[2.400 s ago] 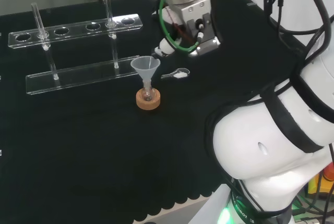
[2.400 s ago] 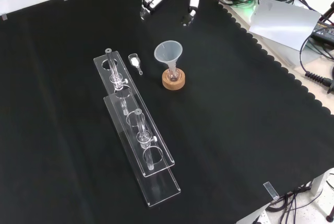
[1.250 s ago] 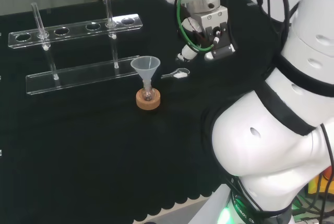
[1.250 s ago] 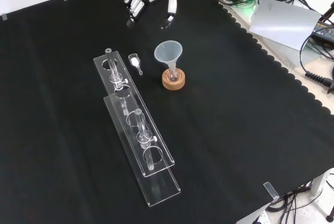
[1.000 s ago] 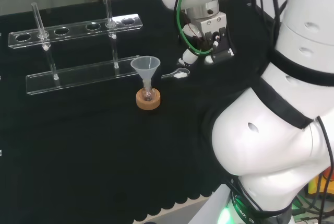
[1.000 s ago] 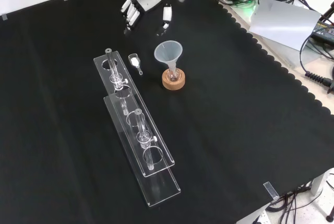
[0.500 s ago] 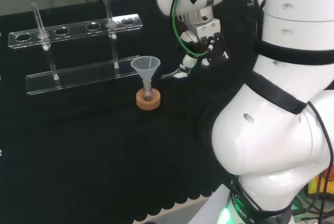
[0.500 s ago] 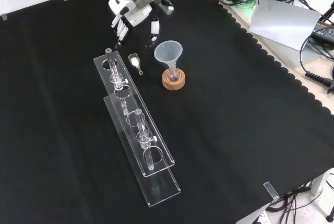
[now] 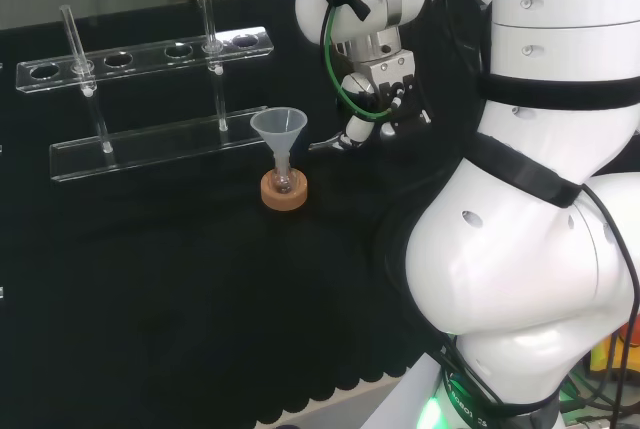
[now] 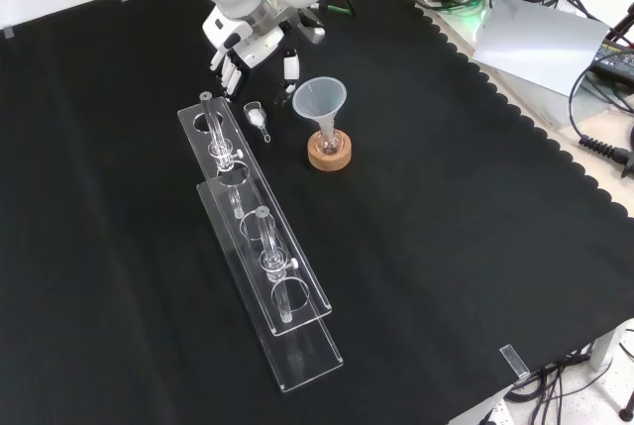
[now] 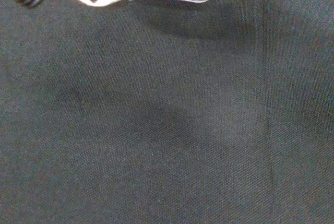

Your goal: Pick up the weighing funnel.

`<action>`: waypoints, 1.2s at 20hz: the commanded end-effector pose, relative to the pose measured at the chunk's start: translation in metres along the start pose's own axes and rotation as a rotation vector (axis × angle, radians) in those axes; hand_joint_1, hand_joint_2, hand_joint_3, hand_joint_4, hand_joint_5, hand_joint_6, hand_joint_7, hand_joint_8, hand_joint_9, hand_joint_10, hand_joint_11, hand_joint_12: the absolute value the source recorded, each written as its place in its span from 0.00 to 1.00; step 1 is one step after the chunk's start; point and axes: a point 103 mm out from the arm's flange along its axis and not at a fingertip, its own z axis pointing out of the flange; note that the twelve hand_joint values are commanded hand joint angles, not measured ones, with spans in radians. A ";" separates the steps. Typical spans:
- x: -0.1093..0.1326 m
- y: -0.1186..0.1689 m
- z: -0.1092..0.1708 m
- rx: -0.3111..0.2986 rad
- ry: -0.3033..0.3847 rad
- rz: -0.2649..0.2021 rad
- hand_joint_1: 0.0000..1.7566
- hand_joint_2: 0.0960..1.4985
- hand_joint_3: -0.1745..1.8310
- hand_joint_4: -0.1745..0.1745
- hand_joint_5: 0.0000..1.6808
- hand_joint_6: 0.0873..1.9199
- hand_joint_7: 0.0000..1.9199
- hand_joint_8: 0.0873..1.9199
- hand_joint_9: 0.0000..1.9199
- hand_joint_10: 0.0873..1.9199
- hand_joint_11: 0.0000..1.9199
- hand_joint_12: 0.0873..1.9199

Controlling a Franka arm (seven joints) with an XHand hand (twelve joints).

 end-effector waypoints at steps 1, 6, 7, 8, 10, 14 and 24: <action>0.001 -0.003 0.005 -0.005 0.004 0.001 0.50 0.37 0.44 0.36 0.35 0.00 0.30 0.36 0.39 0.27 0.20 0.67; 0.006 -0.004 0.008 0.003 -0.004 0.003 0.50 0.35 0.46 0.36 0.37 0.01 0.30 0.36 0.40 0.27 0.20 0.67; 0.007 -0.004 0.008 0.000 -0.003 0.005 0.50 0.35 0.46 0.36 0.37 0.01 0.30 0.36 0.40 0.27 0.21 0.67; 0.007 -0.004 0.009 -0.005 -0.005 0.004 0.49 0.35 0.46 0.36 0.37 0.01 0.30 0.36 0.40 0.27 0.21 0.67; 0.008 -0.005 0.011 -0.031 -0.003 0.004 0.49 0.35 0.46 0.36 0.37 0.01 0.30 0.37 0.40 0.27 0.21 0.67; 0.009 -0.002 0.018 -0.036 -0.010 0.006 0.48 0.34 0.45 0.35 0.37 0.02 0.30 0.37 0.40 0.27 0.21 0.67; 0.013 0.002 0.021 -0.042 -0.020 0.008 0.49 0.35 0.44 0.34 0.36 0.09 0.30 0.38 0.40 0.27 0.22 0.66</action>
